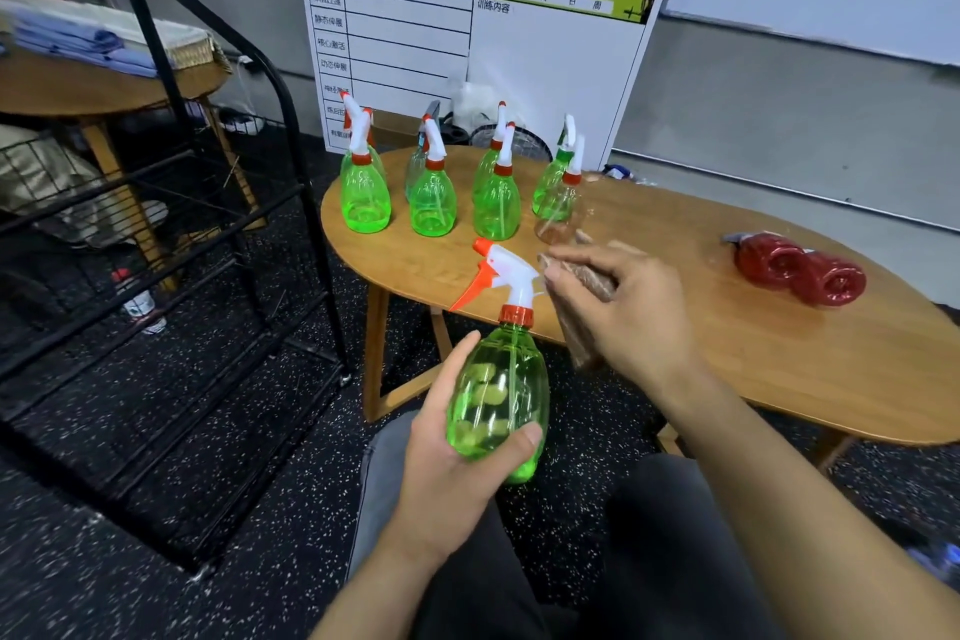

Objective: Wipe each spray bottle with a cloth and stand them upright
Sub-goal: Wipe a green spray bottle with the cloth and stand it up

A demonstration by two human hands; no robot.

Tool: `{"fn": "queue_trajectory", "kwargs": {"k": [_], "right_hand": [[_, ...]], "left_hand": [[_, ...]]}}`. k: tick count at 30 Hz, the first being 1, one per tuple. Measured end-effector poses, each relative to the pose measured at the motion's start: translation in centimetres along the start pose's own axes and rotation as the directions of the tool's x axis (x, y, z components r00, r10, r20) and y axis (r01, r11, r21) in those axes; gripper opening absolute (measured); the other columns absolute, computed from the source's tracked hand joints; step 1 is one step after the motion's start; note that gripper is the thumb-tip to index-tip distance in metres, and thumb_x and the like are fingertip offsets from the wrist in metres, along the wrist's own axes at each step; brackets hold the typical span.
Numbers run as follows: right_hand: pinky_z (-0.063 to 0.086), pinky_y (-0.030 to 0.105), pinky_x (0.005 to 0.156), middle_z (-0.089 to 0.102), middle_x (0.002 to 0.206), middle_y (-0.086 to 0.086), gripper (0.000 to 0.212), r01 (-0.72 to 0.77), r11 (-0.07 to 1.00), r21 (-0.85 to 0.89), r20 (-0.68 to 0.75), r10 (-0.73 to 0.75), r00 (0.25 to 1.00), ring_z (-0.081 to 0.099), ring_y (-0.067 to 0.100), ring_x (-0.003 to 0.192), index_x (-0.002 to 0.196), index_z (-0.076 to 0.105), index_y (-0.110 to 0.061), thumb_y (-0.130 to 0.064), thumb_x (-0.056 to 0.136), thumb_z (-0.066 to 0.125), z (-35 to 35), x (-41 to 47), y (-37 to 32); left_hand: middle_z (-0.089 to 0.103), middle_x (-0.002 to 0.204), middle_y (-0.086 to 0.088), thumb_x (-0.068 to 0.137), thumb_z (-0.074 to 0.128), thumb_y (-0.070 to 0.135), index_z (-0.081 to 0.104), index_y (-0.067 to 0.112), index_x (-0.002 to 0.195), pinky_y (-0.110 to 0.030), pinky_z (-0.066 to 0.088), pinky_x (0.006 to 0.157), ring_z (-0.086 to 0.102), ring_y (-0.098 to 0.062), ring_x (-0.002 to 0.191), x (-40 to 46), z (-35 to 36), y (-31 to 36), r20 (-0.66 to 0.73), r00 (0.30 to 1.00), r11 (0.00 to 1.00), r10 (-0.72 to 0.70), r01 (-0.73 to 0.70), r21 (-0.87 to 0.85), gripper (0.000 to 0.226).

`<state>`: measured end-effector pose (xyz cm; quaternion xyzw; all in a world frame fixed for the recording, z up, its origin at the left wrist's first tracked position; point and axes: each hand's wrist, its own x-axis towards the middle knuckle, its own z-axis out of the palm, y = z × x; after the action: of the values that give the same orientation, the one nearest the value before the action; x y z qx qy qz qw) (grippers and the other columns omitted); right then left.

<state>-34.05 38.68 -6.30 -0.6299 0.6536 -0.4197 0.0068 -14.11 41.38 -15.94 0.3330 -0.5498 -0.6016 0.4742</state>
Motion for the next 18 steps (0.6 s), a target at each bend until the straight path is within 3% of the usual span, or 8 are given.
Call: {"fn": "queue_trajectory", "kwargs": {"k": [2,4,8,10,13,15,18], "right_hand": [[0.056,0.017,0.085,0.064,0.104,-0.024,0.034,0.054,0.997,0.062,-0.049,-0.051,0.997,0.065,-0.004,0.09,0.121,0.076,-0.031,-0.043,0.09,0.073,0.1,0.3,-1.2],[0.058,0.021,0.078,0.062,0.098,-0.022,0.037,0.1,0.993,0.066,-0.042,-0.098,0.994,0.065,0.001,0.087,0.123,0.075,-0.031,-0.047,0.09,0.069,0.5,0.6,-2.2],[0.061,0.036,0.07,0.064,0.098,-0.015,0.045,0.099,0.995,0.005,0.058,-0.099,0.993,0.064,0.003,0.081,0.126,0.073,-0.036,-0.058,0.089,0.06,1.7,1.1,-2.9],[0.058,0.033,0.068,0.063,0.095,-0.019,0.043,0.119,0.993,0.015,0.115,-0.12,0.986,0.06,0.0,0.078,0.124,0.073,-0.039,-0.059,0.088,0.06,2.1,1.1,-3.0],[0.055,0.018,0.07,0.064,0.098,-0.02,0.034,0.104,0.988,0.117,0.087,-0.115,0.99,0.063,-0.001,0.083,0.123,0.072,-0.037,-0.048,0.091,0.069,2.0,0.9,-3.1],[0.059,0.022,0.077,0.066,0.101,-0.017,0.036,0.057,0.989,0.134,0.019,-0.06,0.998,0.065,0.0,0.086,0.124,0.073,-0.035,-0.047,0.09,0.069,2.0,0.9,-2.9],[0.059,0.029,0.076,0.067,0.101,-0.015,0.038,0.059,0.993,0.1,0.109,-0.07,0.992,0.064,0.0,0.084,0.123,0.074,-0.034,-0.051,0.09,0.067,2.4,0.7,-2.9]], "left_hand": [[0.073,0.131,0.001,0.08,0.084,-0.009,0.046,0.027,0.154,-0.025,0.056,0.096,0.071,-0.019,0.12,-0.1,0.1,-0.2,0.016,1.0,1.0,0.001,-0.001,0.018,0.091],[0.073,0.132,0.001,0.08,0.085,-0.008,0.046,0.028,0.154,-0.026,0.057,0.096,0.071,-0.02,0.12,-0.3,0.2,-0.1,0.026,1.0,1.0,-0.005,0.004,0.031,0.091],[0.073,0.132,0.005,0.08,0.085,-0.008,0.046,0.026,0.154,-0.021,0.055,0.096,0.071,-0.016,0.121,-0.4,0.3,-0.2,0.042,0.999,0.998,0.0,-0.003,0.058,0.089],[0.073,0.133,0.005,0.081,0.085,-0.008,0.046,0.028,0.154,-0.021,0.055,0.097,0.07,-0.015,0.123,-0.3,0.3,-0.3,0.028,1.0,0.999,-0.006,0.005,0.05,0.089],[0.073,0.132,0.005,0.081,0.085,-0.008,0.047,0.028,0.154,-0.022,0.055,0.097,0.07,-0.016,0.122,-0.2,0.1,-0.1,0.02,1.0,0.999,0.001,-0.002,0.037,0.09],[0.074,0.13,0.007,0.08,0.085,-0.008,0.047,0.028,0.154,-0.02,0.056,0.094,0.071,-0.014,0.119,-0.3,0.0,0.0,0.026,1.0,0.999,0.004,-0.005,0.037,0.09],[0.074,0.128,0.012,0.08,0.085,-0.008,0.047,0.027,0.153,-0.017,0.055,0.092,0.072,-0.01,0.117,-0.3,0.1,0.0,0.037,0.999,1.0,0.01,-0.011,0.027,0.089]]}}
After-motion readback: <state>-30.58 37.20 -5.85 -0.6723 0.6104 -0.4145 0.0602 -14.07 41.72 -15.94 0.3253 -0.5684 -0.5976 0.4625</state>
